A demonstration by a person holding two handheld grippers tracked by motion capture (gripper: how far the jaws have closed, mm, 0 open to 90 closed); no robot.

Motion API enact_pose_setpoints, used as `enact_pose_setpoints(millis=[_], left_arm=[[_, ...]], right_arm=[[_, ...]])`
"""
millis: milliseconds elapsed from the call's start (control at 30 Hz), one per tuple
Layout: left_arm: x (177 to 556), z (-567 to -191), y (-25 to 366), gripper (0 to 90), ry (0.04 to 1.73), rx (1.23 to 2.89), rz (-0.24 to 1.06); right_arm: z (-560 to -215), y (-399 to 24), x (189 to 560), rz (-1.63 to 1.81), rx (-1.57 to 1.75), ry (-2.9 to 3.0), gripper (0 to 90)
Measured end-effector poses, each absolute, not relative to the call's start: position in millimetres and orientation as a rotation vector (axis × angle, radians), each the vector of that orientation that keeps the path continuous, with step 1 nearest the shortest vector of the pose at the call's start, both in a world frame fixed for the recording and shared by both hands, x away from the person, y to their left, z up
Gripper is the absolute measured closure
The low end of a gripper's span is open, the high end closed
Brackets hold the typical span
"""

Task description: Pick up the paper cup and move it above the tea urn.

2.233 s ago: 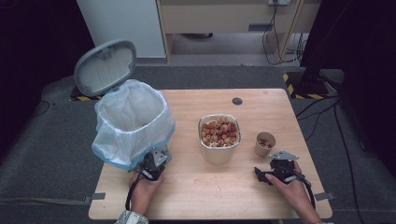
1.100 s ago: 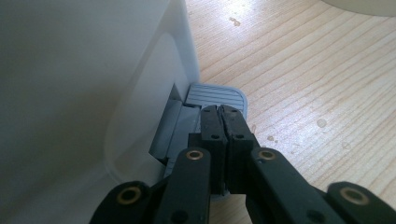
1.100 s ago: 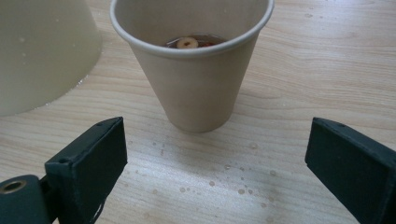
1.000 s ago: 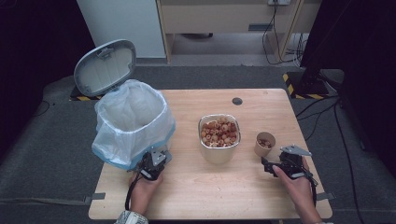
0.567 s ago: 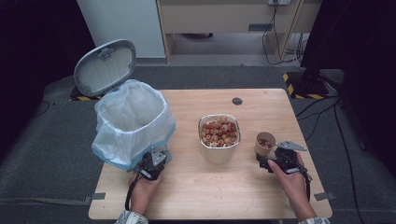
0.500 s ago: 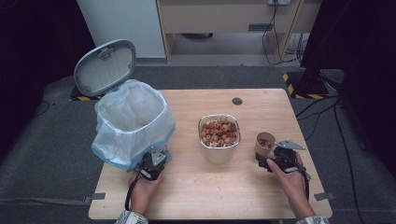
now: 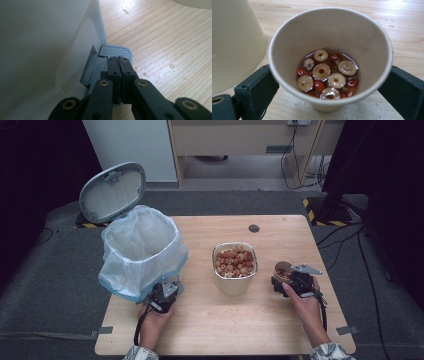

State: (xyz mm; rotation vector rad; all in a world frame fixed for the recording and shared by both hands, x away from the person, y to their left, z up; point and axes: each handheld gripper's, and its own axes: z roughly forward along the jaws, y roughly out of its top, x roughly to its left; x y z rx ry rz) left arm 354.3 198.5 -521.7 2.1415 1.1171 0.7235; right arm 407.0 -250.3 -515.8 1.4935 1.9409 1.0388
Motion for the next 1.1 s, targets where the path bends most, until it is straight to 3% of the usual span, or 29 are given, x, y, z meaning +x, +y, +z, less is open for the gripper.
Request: enact_pose_setpoints(millis=[300, 367, 1100], left_arm=[[354, -522, 199, 87.8, 1.116, 2.141, 0.724], [354, -522, 199, 87.8, 1.116, 2.14, 0.722], [354, -522, 198, 87.8, 1.114, 2.144, 0.725]], right_arm=[[-518, -246, 420, 1.06, 1.466, 1.914, 19.2], [-518, -245, 420, 1.066, 1.445, 1.929, 25.8], [-485, -265, 416, 1.065, 1.218, 2.045, 32.8]])
